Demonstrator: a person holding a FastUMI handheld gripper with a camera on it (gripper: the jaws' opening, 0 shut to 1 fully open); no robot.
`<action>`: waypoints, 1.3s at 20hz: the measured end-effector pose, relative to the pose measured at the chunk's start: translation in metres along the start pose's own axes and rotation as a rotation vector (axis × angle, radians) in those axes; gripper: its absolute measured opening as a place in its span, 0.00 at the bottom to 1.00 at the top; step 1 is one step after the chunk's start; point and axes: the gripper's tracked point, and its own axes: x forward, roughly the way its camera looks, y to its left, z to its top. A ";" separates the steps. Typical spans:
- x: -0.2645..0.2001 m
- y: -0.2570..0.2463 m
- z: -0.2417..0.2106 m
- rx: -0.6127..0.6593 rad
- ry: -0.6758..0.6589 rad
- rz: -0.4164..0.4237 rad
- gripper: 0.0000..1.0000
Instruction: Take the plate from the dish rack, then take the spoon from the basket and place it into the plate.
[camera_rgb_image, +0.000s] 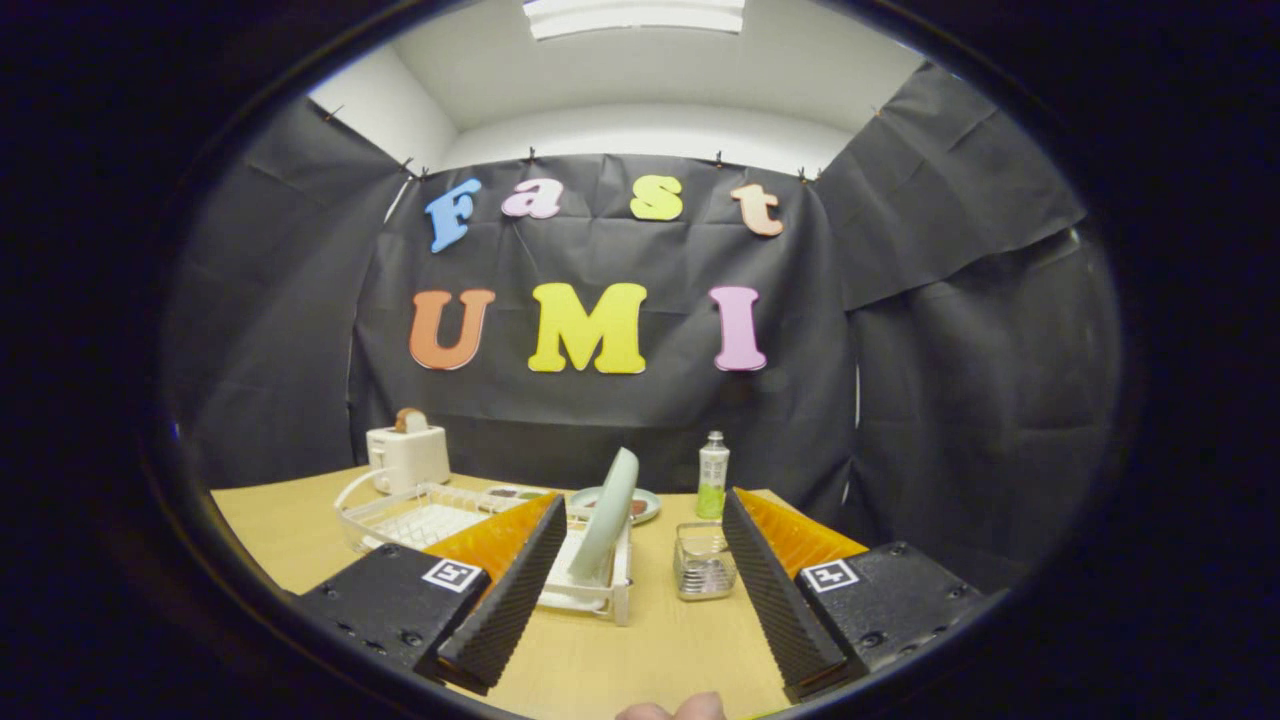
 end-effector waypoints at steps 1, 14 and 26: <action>0.008 -0.003 0.012 0.010 0.012 0.003 1.00; 0.156 0.014 0.056 -0.097 0.587 0.115 1.00; 0.233 0.023 -0.030 0.020 0.935 0.009 1.00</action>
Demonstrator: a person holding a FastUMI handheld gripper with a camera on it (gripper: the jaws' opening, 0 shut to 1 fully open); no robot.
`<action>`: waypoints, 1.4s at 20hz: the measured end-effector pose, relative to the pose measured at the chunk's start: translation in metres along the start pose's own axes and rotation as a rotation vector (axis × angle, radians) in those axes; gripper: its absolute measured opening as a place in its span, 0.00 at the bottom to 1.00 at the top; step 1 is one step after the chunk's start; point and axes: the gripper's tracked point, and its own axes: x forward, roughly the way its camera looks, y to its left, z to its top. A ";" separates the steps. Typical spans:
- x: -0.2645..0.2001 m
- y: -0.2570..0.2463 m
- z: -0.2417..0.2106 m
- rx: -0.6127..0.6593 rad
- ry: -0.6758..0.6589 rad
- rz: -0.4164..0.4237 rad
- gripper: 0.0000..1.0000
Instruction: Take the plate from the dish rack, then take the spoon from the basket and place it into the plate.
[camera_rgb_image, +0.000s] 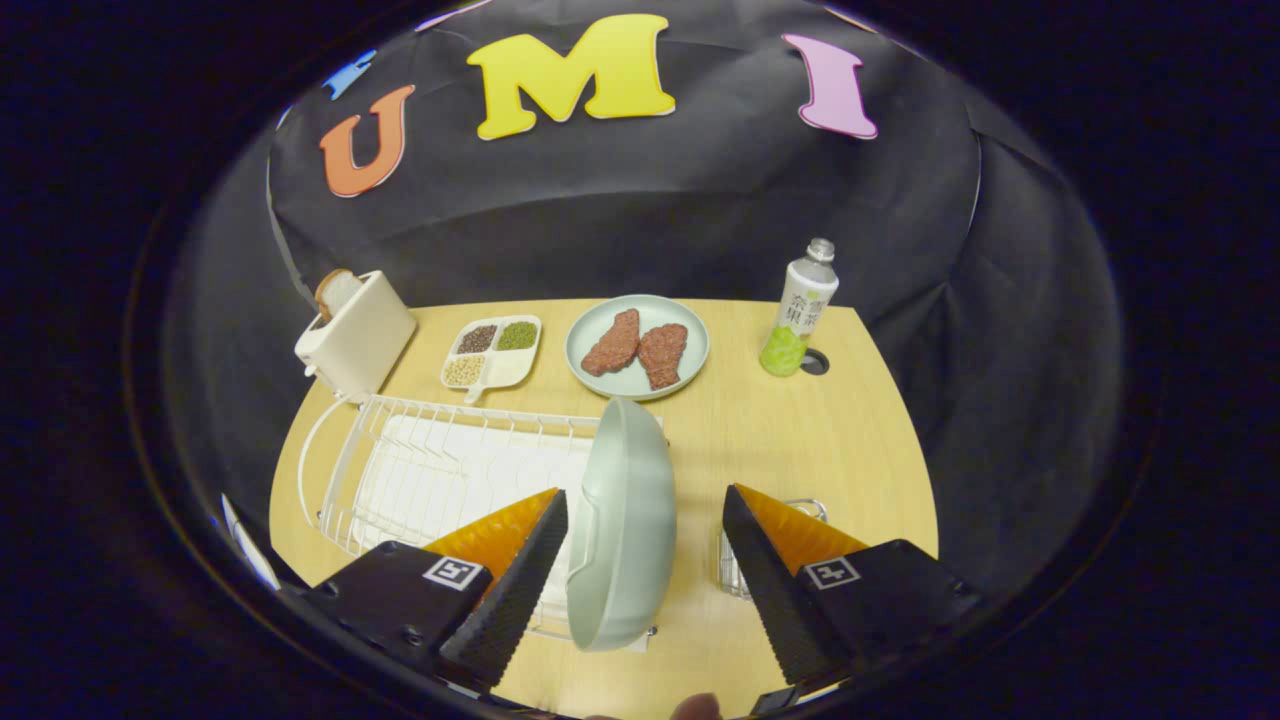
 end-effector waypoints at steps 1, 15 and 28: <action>0.006 0.001 -0.001 0.012 0.012 0.003 0.98; -0.004 -0.003 0.002 0.112 0.000 -0.165 0.34; -0.065 0.037 0.002 0.022 -0.113 -0.080 0.26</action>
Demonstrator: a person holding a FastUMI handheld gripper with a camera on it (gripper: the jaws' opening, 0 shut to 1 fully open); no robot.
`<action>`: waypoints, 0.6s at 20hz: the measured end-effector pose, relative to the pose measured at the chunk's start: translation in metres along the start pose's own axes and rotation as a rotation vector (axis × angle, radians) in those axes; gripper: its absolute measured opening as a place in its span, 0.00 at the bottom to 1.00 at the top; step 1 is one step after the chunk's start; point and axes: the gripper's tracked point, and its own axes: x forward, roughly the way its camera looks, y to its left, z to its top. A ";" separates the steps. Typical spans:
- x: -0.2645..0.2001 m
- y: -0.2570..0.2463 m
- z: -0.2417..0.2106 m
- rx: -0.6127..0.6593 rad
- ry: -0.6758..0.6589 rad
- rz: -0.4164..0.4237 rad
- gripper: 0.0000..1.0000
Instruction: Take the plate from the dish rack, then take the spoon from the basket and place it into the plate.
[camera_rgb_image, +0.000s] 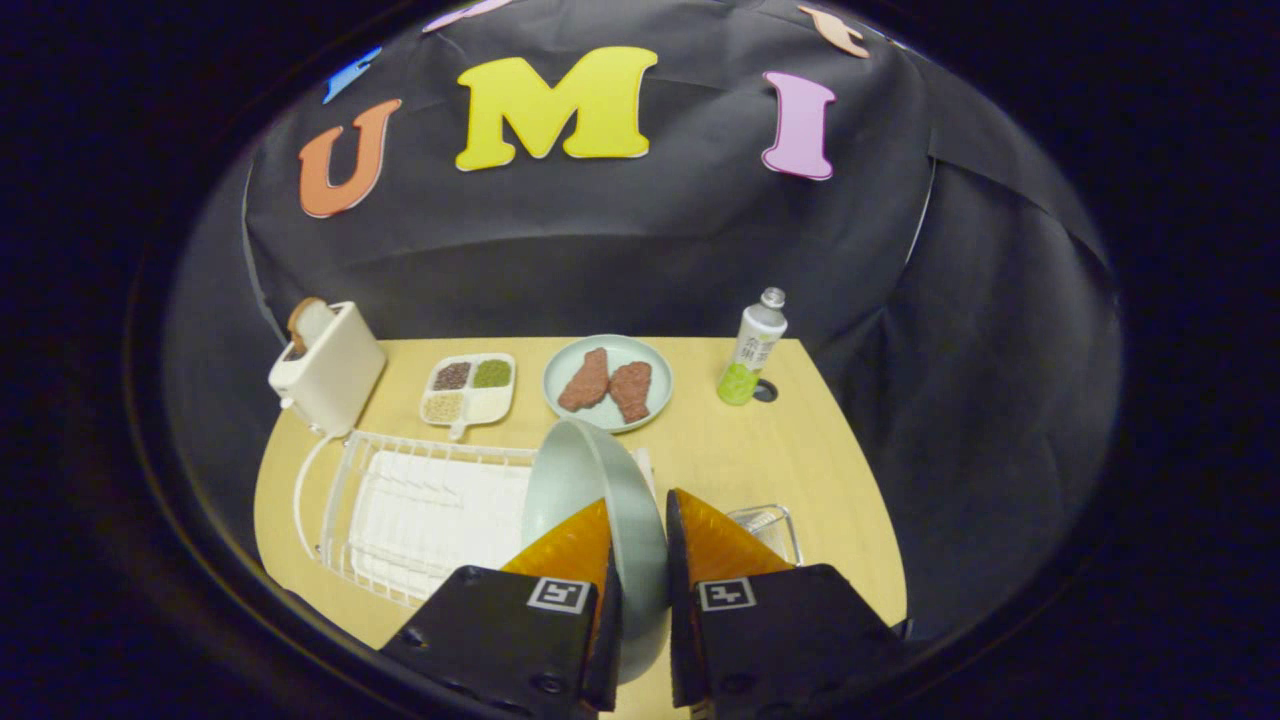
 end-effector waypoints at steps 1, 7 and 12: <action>-0.008 0.008 -0.014 0.005 0.011 0.059 0.26; -0.034 0.015 -0.105 0.070 0.008 0.255 0.26; -0.023 0.006 -0.172 0.248 -0.001 0.361 0.26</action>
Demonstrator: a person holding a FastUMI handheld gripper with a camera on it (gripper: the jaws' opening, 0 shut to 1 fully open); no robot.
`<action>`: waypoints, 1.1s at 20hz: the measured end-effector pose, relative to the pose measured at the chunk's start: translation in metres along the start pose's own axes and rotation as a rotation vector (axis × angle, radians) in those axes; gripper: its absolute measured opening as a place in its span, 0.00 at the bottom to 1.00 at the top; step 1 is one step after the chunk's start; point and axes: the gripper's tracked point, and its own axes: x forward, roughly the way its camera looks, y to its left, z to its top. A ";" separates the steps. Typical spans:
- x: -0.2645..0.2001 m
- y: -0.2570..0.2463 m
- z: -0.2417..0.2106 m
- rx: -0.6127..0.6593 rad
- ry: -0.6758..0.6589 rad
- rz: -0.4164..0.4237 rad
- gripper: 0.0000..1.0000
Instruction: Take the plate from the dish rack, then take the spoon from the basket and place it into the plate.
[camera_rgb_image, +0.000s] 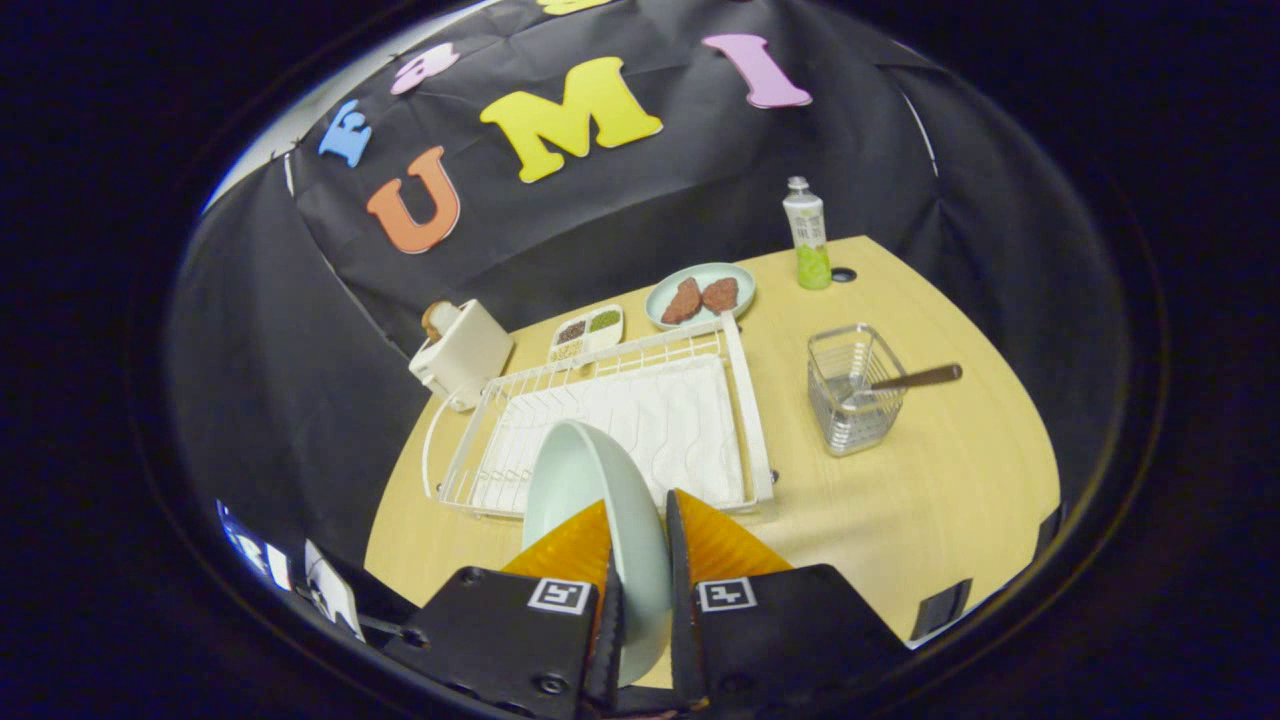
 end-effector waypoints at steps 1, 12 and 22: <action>0.003 -0.007 -0.014 0.041 0.012 0.015 0.25; 0.049 -0.035 -0.094 0.169 0.053 0.092 0.25; 0.061 -0.071 -0.065 0.094 -0.119 0.081 0.43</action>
